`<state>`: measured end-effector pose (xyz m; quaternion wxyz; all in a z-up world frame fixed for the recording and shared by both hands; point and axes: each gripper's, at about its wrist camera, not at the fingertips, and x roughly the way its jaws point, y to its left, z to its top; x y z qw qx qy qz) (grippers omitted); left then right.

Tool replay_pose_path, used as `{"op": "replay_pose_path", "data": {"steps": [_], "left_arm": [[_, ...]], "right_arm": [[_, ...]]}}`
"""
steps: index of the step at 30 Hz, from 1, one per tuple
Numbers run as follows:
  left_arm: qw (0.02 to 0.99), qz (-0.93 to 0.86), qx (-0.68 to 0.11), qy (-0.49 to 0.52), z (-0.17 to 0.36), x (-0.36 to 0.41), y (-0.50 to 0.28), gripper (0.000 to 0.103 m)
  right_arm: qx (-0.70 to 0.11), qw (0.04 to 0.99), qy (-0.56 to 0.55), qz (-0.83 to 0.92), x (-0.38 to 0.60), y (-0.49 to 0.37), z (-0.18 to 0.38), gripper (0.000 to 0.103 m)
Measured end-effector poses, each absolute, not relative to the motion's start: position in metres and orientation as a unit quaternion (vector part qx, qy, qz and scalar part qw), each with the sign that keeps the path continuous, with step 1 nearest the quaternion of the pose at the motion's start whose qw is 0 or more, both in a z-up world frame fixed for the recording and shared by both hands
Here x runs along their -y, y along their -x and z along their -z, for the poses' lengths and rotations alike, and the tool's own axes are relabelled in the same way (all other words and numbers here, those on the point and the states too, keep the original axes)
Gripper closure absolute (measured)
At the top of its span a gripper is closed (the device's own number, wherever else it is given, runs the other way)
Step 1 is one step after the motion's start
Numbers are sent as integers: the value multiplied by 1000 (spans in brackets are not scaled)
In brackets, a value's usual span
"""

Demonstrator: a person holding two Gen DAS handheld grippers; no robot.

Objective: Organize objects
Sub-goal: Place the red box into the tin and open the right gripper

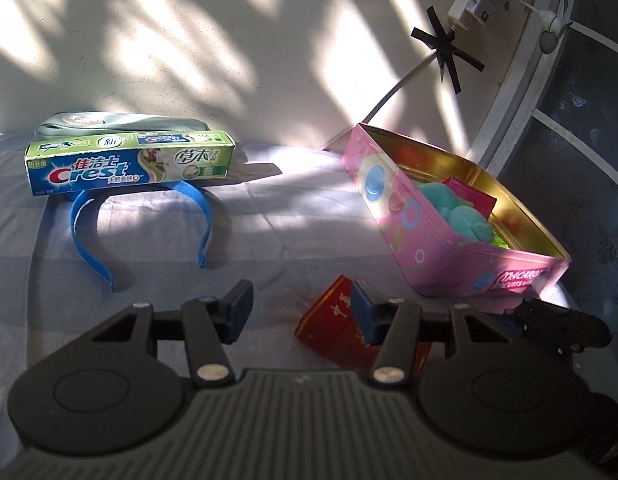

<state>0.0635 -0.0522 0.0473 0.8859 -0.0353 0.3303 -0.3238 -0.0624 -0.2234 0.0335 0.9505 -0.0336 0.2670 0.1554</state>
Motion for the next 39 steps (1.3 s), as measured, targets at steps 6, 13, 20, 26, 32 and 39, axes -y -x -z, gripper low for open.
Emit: {"op": "replay_pose_path", "data": {"steps": [6,13,20,26,32,39], "left_arm": [[875,323,-359,20,-26,73,-69,48],[888,327,-321,28,-68,73,-48,60],[891,390,-233,3,-133,137,-36,61],[872,433,-226,-22,-134,230,-44,60],[848,462,-258,-38,-113,303,-52,60],[862,419,-271,-86,-93,326,-49,60]], "right_arm": [[-311,938,29,-146,225,46,-18,37],[-228,961,44,-152,219,71,-39,48],[-118,985,111,-55,251,89,-71,48],[-124,988,93,16,325,82,-80,49],[-139,983,79,89,385,77,-70,49],[-159,973,49,158,426,75,-47,43]]}}
